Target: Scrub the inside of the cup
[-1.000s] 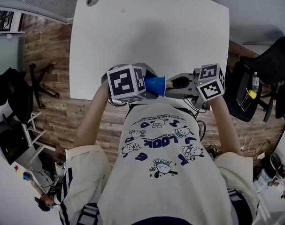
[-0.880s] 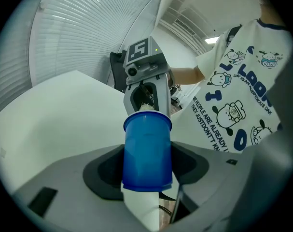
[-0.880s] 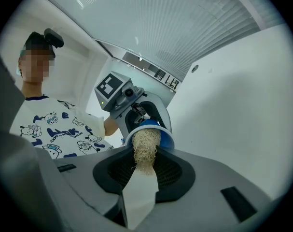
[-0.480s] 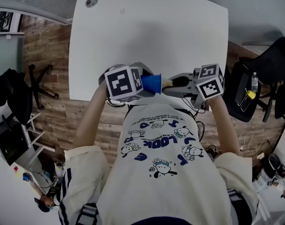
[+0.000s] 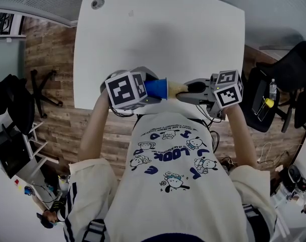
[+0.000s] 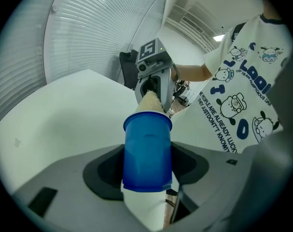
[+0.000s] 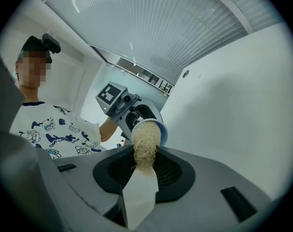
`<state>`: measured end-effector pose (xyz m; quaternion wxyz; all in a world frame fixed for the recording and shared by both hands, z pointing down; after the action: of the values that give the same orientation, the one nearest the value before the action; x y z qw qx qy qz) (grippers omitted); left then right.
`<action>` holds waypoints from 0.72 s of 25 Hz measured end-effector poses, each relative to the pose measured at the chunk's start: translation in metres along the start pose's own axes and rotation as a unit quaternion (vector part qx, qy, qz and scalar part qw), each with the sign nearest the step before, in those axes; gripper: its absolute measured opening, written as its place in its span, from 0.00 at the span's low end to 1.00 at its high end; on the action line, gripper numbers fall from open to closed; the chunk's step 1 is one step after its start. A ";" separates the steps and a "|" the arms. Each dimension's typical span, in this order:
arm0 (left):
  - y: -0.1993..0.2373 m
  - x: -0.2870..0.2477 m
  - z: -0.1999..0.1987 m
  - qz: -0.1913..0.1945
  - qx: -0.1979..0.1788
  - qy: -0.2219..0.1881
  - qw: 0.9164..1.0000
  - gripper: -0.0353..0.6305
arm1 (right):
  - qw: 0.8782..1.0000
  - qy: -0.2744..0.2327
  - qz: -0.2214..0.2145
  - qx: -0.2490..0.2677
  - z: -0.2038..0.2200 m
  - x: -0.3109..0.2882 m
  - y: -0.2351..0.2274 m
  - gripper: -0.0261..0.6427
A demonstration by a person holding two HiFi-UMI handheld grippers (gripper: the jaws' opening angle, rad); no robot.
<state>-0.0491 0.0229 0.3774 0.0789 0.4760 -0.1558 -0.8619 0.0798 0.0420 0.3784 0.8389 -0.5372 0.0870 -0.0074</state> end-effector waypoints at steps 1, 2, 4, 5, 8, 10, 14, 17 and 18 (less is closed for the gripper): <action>0.001 0.001 0.000 -0.002 0.002 -0.002 1.000 0.50 | 1.000 -0.002 0.003 0.000 0.000 0.002 -0.001 0.20; 0.002 0.001 0.000 -0.005 0.004 -0.002 1.000 0.50 | 1.000 -0.005 0.006 0.000 -0.001 0.003 -0.001 0.20; 0.003 0.002 0.001 -0.009 0.007 -0.002 1.000 0.50 | 1.000 -0.011 0.014 -0.001 0.000 0.006 -0.002 0.20; 0.004 0.003 0.002 -0.011 0.008 -0.001 1.000 0.50 | 1.000 -0.014 0.017 -0.002 0.000 0.007 -0.003 0.20; 0.006 0.005 0.005 -0.017 0.015 -0.003 1.000 0.50 | 0.999 -0.026 0.028 0.000 0.000 0.012 -0.004 0.20; 0.008 0.006 0.007 -0.020 0.024 -0.007 0.999 0.50 | 0.999 -0.042 0.034 0.002 -0.003 0.017 -0.004 0.20; 0.012 0.008 0.012 -0.034 0.041 -0.010 0.999 0.50 | 0.995 -0.077 0.055 0.011 -0.011 0.031 -0.003 0.20; 0.017 0.010 0.012 -0.049 0.056 -0.023 0.997 0.50 | 0.991 -0.092 0.088 0.027 -0.017 0.039 -0.003 0.20; 0.019 0.011 0.011 -0.056 0.060 -0.029 0.996 0.50 | 0.990 -0.096 0.098 0.033 -0.019 0.040 -0.003 0.20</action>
<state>-0.0645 0.0044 0.3808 -0.0028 0.4624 -0.1830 -0.8676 0.1167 0.0194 0.3673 0.8572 -0.4966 0.0583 0.1233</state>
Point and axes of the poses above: the fingertips, and each gripper's own axes: x backward along the fingers, y to its left, z out of its underside, the point moved 6 cm from there along x, backward along the fingers, and after that the axes turned 8 degrees about -z, right-handed, at the moved point
